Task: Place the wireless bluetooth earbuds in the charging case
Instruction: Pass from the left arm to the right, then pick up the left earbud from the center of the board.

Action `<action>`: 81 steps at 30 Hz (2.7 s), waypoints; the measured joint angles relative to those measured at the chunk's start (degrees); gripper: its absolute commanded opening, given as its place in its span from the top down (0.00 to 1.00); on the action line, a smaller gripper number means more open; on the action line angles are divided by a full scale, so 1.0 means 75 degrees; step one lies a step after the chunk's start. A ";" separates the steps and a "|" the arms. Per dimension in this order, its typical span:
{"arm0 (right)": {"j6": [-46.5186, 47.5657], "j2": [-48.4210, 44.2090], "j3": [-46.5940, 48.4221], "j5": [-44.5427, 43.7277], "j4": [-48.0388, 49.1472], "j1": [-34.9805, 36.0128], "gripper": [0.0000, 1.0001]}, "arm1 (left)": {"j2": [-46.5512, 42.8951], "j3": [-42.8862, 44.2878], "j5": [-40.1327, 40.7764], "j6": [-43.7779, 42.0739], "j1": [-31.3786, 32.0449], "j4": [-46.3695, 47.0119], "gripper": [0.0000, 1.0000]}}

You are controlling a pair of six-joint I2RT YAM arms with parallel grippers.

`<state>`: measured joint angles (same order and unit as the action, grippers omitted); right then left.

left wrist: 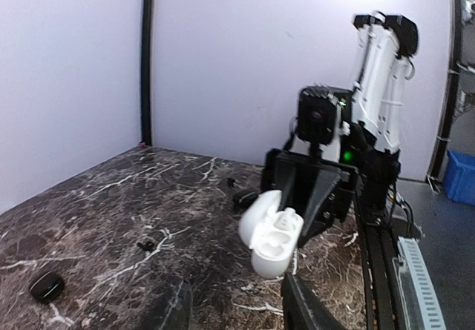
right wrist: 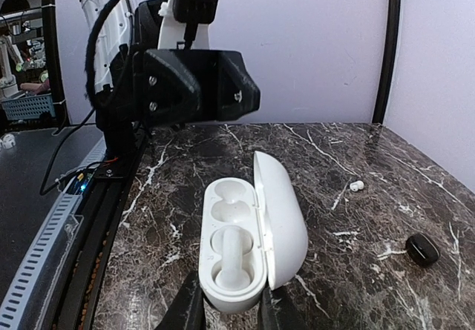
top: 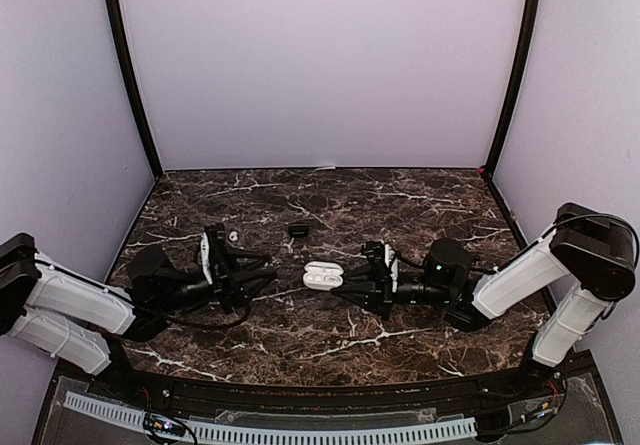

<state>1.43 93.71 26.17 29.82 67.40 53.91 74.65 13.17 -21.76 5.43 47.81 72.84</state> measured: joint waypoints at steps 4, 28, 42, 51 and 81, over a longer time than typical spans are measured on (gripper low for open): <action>0.0157 -0.0230 -0.0207 -0.0210 -0.0143 -0.0128 0.83 | -0.1559 0.0058 0.1154 0.0519 -0.0399 -0.1938 0.26; 0.0393 -0.0443 -0.0300 -0.0498 -0.0154 -0.0213 0.84 | 0.1816 0.5167 0.2550 0.1868 -0.4249 -0.9643 0.26; 0.0525 -0.0440 -0.0300 -0.0495 -0.0201 -0.0213 0.84 | 0.4331 0.7134 0.1661 0.1332 -0.4631 -0.9987 0.40; 0.0577 -0.0440 -0.0300 -0.0495 -0.0347 -0.0213 0.84 | 0.4876 0.7603 0.1209 0.1300 -0.4637 -1.0214 0.44; 0.0629 -0.0423 -0.0291 -0.0376 -0.0597 -0.0233 0.84 | 0.5047 0.7595 0.1749 0.0941 -0.4348 -1.1115 0.57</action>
<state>6.15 90.54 23.99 27.00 62.92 52.16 112.51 70.13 -8.64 12.49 15.20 -10.52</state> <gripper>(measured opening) 0.195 0.427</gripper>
